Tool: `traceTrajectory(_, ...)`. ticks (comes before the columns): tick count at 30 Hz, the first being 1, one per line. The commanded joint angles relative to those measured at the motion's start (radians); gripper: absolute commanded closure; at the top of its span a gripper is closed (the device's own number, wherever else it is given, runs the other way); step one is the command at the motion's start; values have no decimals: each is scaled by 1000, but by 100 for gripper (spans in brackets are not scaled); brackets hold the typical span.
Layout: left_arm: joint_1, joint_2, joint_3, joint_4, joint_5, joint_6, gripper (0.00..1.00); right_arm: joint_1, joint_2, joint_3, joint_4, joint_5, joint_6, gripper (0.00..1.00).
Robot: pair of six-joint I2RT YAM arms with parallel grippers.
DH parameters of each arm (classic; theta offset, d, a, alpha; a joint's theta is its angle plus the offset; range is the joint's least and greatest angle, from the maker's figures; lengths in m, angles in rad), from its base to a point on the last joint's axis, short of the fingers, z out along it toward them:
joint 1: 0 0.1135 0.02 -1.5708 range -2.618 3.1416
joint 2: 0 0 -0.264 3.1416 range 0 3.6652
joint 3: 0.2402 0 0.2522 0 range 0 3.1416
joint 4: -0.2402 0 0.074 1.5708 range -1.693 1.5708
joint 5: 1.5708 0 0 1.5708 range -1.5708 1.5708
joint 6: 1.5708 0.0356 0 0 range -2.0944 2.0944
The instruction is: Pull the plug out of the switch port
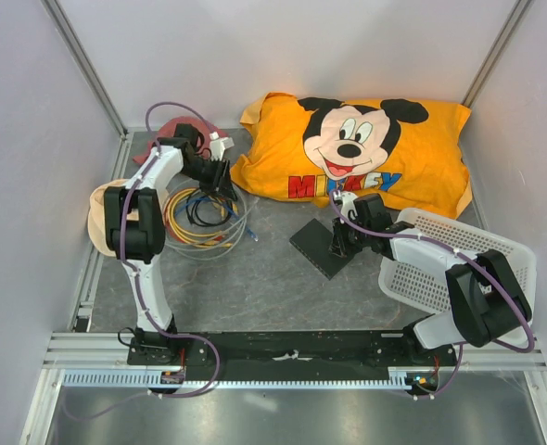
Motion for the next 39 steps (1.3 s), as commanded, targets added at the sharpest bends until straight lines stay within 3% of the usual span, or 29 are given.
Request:
traceTrajectory(1,0,-42,-15,12,83,-69,59,-7,-4,-19,-35,36,-19,80)
traceTrajectory(2,0,-52,-16,16,84,-69,54,-8,-3,-19,-37,33,-18,80)
traceTrajectory(4,0,-92,-15,19,89,-76,5,-10,0,-17,-35,33,-20,80)
traceTrajectory(5,0,-109,-8,21,87,-81,2,-10,-1,-19,-35,32,-21,80)
traceTrajectory(14,0,-406,74,41,52,-40,1,-37,-47,27,-51,13,-24,74)
traceTrajectory(21,0,-623,3,141,-241,-110,1,-79,-42,138,-93,51,-58,68)
traceTrajectory(22,0,-646,-45,156,-268,-99,1,-80,-42,150,-103,80,-68,70)
traceTrajectory(23,0,-669,-71,191,-273,-92,1,-80,-38,152,-106,149,-76,81)
traceTrajectory(26,0,-743,-152,242,-253,-78,1,-80,-6,142,-124,261,-96,99)
traceTrajectory(31,1,-784,-212,263,-230,-118,1,-80,33,107,-159,341,-90,100)
traceTrajectory(39,1,-810,-272,276,-236,-92,1,-10,73,132,-195,222,-21,100)
